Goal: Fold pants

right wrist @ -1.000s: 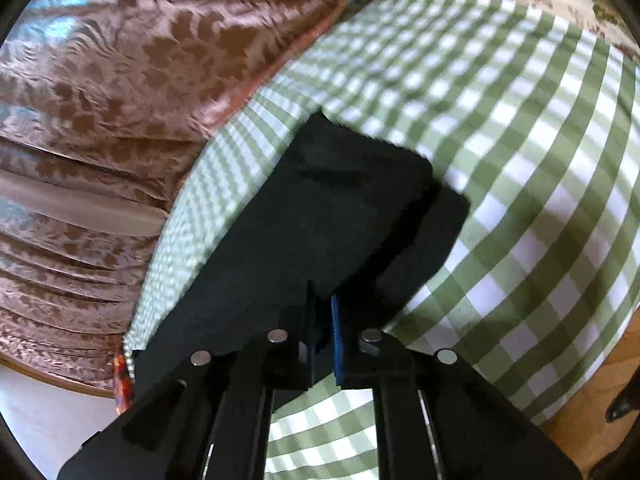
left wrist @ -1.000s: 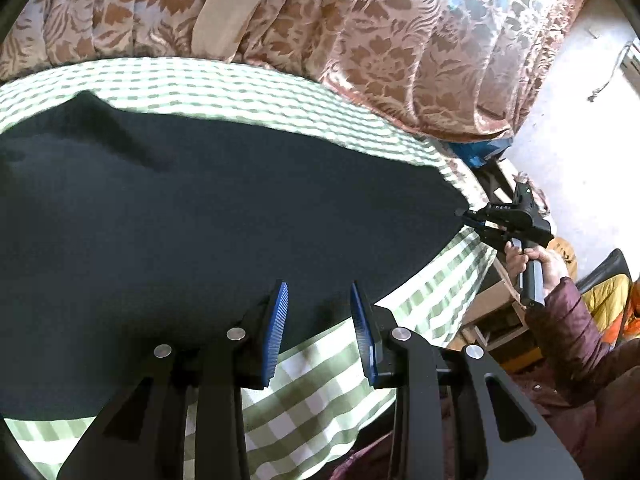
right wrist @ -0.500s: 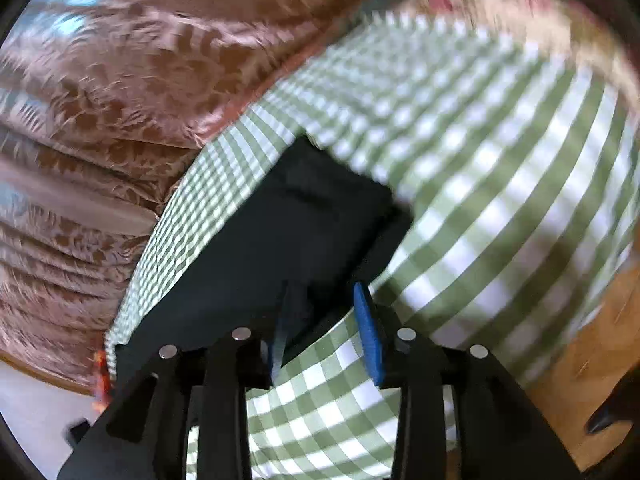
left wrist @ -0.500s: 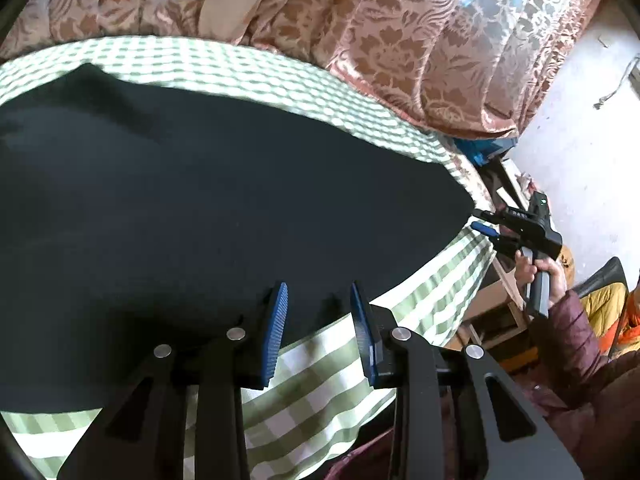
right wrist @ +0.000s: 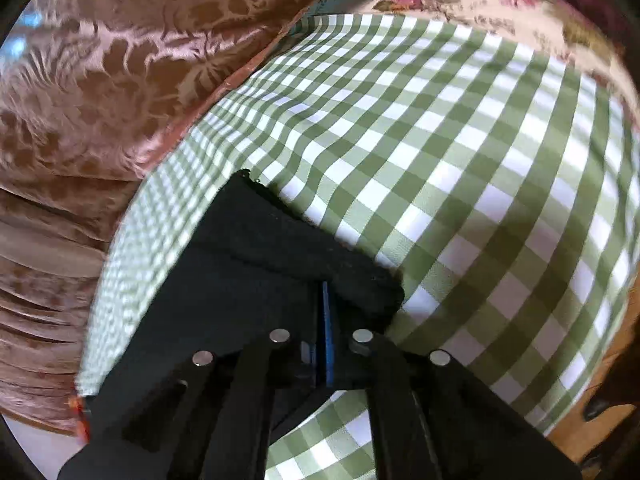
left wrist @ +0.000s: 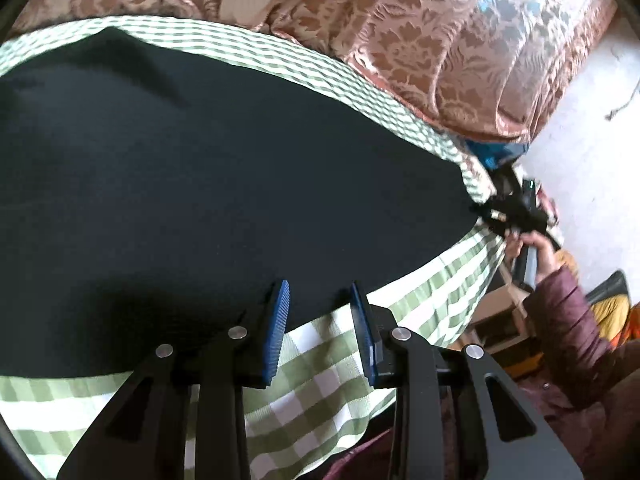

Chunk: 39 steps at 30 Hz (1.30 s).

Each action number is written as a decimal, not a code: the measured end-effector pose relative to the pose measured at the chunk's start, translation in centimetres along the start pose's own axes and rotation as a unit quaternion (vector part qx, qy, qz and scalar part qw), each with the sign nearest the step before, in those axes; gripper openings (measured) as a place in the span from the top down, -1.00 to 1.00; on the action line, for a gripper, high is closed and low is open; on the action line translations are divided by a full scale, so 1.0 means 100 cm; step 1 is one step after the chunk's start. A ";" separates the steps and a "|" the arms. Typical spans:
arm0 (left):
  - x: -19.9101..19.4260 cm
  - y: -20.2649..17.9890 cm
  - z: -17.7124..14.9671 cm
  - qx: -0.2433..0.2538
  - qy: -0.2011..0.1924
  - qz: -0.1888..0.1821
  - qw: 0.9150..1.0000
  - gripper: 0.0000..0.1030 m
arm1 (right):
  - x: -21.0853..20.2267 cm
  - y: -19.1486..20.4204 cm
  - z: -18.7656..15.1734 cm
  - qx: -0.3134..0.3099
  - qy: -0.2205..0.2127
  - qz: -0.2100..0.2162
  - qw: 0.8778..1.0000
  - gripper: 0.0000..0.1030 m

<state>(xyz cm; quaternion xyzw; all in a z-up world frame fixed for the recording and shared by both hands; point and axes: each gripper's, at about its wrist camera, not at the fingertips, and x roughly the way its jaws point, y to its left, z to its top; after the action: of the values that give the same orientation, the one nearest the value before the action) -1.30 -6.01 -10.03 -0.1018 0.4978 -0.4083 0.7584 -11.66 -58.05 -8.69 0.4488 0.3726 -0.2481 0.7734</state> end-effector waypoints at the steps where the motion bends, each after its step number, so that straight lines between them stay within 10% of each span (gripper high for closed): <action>1: -0.003 0.001 0.002 -0.004 -0.004 0.000 1.000 0.40 | -0.003 -0.002 0.000 -0.001 -0.003 0.007 1.000 1.00; 3: -0.010 -0.003 0.007 -0.002 -0.016 0.005 1.000 0.40 | -0.016 0.006 -0.003 -0.020 -0.021 0.004 1.000 0.79; 5: -0.026 0.001 0.011 -0.003 -0.044 0.019 0.999 0.40 | -0.034 0.028 -0.009 -0.053 -0.058 -0.007 0.997 0.13; 7: -0.039 0.010 0.017 -0.012 -0.069 0.033 0.997 0.40 | -0.047 0.059 -0.017 -0.097 -0.074 0.010 0.992 0.11; 11: -0.057 0.031 0.024 -0.023 -0.104 0.078 0.991 0.40 | -0.025 0.142 -0.047 -0.206 0.025 0.131 0.969 0.11; 16: -0.069 0.054 0.022 -0.036 -0.116 0.129 0.984 0.40 | 0.033 0.259 -0.124 -0.282 0.200 0.283 0.894 0.00; 21: -0.082 0.078 0.009 -0.052 -0.117 0.145 0.981 0.40 | 0.101 0.367 -0.187 -0.308 0.314 0.338 0.832 -0.03; 34: -0.079 0.098 -0.003 -0.081 -0.121 0.113 0.983 0.40 | 0.205 0.475 -0.260 -0.350 0.403 0.280 0.798 0.12; 37: -0.079 0.101 -0.005 -0.085 -0.122 0.111 0.983 0.40 | 0.205 0.485 -0.264 -0.375 0.372 0.267 0.806 0.90; 39: -0.078 0.103 -0.008 -0.091 -0.123 0.114 0.982 0.40 | 0.203 0.482 -0.253 -0.370 0.337 0.270 0.823 0.92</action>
<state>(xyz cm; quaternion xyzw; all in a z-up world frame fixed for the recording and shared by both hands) 2.02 6.42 -10.96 -0.1627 0.4445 -0.2567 0.8427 26.21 -13.92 -8.43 0.2673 0.5375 0.2936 0.7439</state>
